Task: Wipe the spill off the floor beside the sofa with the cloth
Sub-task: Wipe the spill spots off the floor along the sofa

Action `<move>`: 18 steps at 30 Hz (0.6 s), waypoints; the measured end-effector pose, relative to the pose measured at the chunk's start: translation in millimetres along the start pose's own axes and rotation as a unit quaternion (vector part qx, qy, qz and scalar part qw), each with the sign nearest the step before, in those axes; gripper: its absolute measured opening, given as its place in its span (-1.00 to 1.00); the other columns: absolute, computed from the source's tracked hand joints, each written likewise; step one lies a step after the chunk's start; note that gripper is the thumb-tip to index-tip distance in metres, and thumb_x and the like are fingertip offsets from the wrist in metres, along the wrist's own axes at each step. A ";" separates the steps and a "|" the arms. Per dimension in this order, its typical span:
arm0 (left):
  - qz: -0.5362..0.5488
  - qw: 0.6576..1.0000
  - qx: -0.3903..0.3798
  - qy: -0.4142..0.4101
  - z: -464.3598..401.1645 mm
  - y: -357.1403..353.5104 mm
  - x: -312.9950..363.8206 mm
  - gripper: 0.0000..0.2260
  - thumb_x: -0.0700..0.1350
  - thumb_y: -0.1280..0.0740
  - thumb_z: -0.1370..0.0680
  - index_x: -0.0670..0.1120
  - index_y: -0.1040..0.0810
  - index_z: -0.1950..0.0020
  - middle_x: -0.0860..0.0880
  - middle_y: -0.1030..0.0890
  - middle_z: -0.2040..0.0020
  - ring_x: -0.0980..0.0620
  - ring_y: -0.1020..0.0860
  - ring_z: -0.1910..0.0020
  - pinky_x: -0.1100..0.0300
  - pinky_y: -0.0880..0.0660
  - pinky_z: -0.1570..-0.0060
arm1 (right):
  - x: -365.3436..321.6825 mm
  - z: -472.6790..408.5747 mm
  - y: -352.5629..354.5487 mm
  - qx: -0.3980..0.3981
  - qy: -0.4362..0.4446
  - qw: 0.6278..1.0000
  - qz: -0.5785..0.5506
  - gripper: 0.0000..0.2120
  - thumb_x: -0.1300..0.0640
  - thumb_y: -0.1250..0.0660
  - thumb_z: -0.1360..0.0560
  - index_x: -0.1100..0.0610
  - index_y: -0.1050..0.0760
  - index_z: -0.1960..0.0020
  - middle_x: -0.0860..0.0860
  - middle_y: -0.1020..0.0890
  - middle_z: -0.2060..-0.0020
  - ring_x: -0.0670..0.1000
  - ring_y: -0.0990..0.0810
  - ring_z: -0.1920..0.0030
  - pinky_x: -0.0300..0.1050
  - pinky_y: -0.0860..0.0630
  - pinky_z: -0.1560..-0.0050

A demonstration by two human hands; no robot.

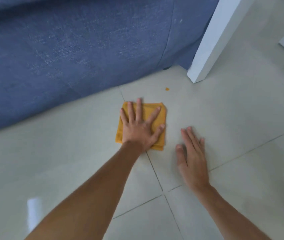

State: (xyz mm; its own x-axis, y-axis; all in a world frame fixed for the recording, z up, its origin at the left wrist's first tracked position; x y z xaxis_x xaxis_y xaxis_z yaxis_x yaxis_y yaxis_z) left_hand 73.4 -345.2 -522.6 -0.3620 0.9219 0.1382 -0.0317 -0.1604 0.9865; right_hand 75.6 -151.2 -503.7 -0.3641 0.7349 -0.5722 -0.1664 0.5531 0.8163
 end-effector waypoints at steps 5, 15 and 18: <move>-0.001 0.999 0.027 -0.046 88.4 -13.0 16.8 -0.42 0.43 0.09 -0.54 0.35 -0.03 -0.55 -0.19 0.03 -0.63 -0.37 0.06 -0.57 -0.43 0.03 -0.43 | 6.9 -1.2 14.8 0.011 0.014 0.998 0.064 -0.54 0.17 -0.23 -0.58 0.24 -0.34 -0.46 0.16 -0.36 -0.49 0.14 -0.25 -0.53 0.21 -0.12 -0.55; -0.018 0.992 0.019 0.126 41.6 0.5 -56.6 -0.38 0.48 0.25 -0.46 0.41 0.18 -0.52 -0.17 0.15 -0.63 -0.35 0.13 -0.56 -0.39 0.12 -0.45 | 32.9 -12.7 9.6 -0.022 -0.026 0.975 0.221 -0.42 -0.06 0.08 -0.59 0.12 -0.15 -0.56 0.07 -0.17 -0.57 0.09 -0.10 -0.58 0.22 -0.02 -0.56; -0.014 0.991 0.021 0.132 -13.2 4.8 -51.0 -0.36 0.48 0.28 -0.45 0.40 0.19 -0.53 -0.17 0.17 -0.63 -0.36 0.16 -0.56 -0.41 0.15 -0.44 | 36.7 -13.4 8.2 -0.015 -0.023 0.975 0.219 -0.42 -0.06 0.06 -0.59 0.12 -0.16 -0.56 0.06 -0.18 -0.57 0.09 -0.12 -0.58 0.23 -0.06 -0.55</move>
State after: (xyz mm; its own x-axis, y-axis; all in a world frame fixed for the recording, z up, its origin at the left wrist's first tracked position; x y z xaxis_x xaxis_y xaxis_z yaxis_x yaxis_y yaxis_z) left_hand 79.5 -397.7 -526.0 -0.5930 0.8003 0.0890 -0.0084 -0.1167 0.9931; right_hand 48.6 -125.0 -516.9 -0.3648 0.9153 -0.1710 -0.0322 0.1711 0.9847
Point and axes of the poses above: each hand's wrist, its own z-axis away from the middle knuckle, its own y-axis out of the back of the hand, x = y × z, the point moved 2 cm from there along -z, towards the middle knuckle
